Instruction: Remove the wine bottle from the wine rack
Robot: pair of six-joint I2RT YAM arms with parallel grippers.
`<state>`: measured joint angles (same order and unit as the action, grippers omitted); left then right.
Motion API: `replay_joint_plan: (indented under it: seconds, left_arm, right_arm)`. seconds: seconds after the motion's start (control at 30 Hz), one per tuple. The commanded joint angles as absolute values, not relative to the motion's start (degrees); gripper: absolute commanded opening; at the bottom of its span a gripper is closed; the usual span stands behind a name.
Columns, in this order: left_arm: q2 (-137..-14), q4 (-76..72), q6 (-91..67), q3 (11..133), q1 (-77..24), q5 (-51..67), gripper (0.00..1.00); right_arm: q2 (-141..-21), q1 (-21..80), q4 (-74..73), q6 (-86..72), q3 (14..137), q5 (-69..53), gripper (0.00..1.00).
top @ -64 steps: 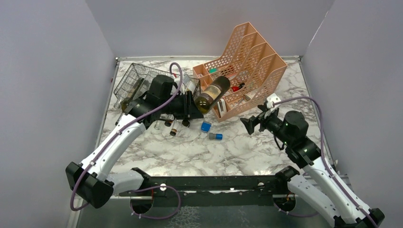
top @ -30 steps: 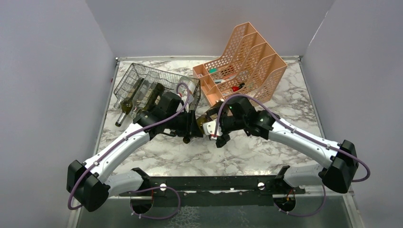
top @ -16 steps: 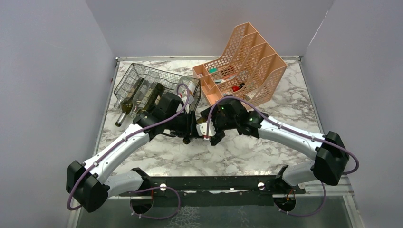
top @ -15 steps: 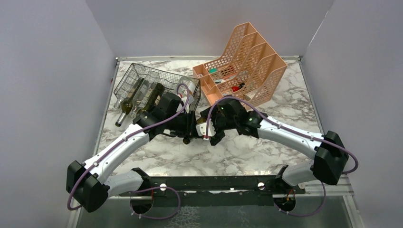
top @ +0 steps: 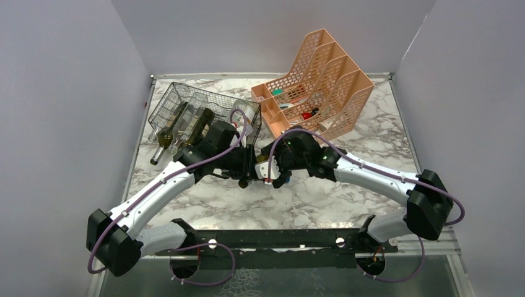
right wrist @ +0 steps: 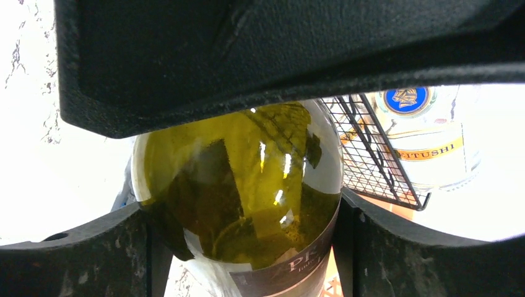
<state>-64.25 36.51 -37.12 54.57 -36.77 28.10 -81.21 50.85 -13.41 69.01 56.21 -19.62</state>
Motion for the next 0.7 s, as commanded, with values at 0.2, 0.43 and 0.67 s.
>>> replay_joint_plan:
  seconds: [0.2,0.43,0.67]
  left_arm:
    - [-62.9,31.1,-37.5,56.8,-37.0,30.5,0.4]
    - [-61.0,32.7,-34.6,60.4,-37.0,29.1,0.99]
    - [-61.8,43.5,-28.1,74.0,-37.0,13.1,0.99]
  right_arm:
    - [-78.7,51.3,-8.8,64.0,54.8,-20.7,0.68]
    - [-73.4,51.3,0.9,54.3,47.6,-20.7,0.64]
    - [-66.9,51.0,8.0,37.6,40.6,-13.7,0.63]
